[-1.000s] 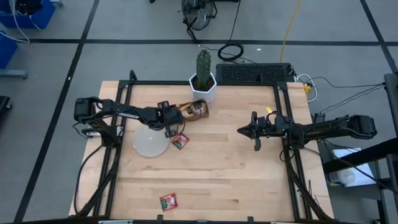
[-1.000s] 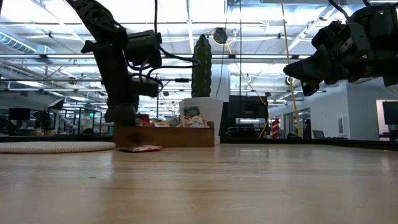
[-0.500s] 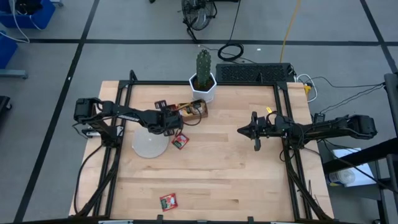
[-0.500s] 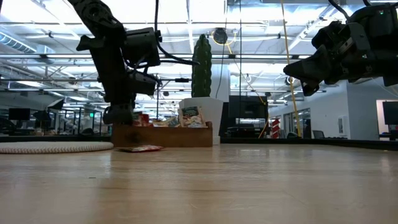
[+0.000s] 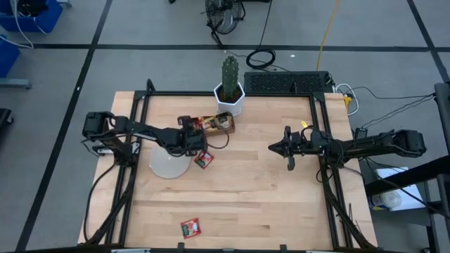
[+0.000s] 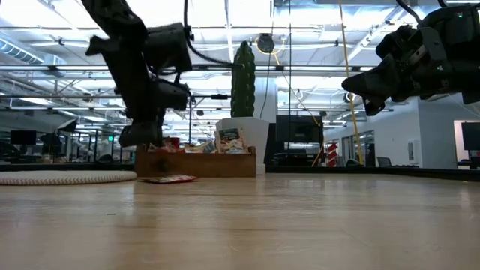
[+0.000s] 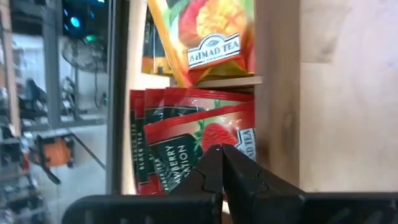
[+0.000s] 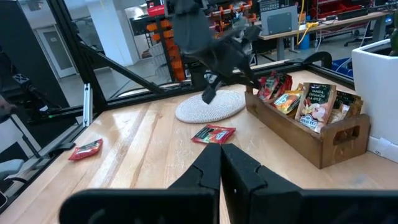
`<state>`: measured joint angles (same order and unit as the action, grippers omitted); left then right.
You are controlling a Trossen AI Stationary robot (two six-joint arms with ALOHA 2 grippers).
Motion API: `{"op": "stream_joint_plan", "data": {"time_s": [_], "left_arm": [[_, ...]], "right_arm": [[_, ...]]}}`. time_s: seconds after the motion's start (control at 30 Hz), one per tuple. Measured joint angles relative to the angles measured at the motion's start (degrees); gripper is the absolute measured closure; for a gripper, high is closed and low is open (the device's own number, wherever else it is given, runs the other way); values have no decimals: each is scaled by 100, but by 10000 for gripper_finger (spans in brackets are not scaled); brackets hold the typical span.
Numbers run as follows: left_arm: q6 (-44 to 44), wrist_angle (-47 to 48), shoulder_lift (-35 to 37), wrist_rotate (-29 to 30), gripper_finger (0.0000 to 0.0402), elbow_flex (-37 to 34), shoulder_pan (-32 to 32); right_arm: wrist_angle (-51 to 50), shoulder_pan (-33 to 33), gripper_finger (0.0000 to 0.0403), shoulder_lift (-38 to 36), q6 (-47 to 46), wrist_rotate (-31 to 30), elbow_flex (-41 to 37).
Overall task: Pick & Place Tea
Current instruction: Put the red tea bag into the left section of the wooden organizer
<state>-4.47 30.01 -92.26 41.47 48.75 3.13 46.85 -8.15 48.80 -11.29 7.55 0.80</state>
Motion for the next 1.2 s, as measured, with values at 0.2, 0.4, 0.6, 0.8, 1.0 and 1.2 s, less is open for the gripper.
{"op": "stream_joint_plan", "data": {"time_s": [0.2,0.4,0.6,0.8,1.0,1.2], "left_arm": [[33,51,328,326,386,272,-455],[1501,132,721,-1586,353,813,-815],[2142,-88,816,-3144,239,949,-1431],[2946,357,353,-2763,113,931,-1420],[3667,298,-432,-2974,37,929,-811],[3692,206,-1051,-3091,30,932,-433]], "right_arm": [[1,-2,403,0,0,0,2],[-1,-2,403,2,-1,0,0],[4,-1,403,1,-2,0,-1],[-1,-2,403,1,0,0,0],[-17,-1,403,4,0,0,1],[6,-2,403,13,0,0,2]]}}
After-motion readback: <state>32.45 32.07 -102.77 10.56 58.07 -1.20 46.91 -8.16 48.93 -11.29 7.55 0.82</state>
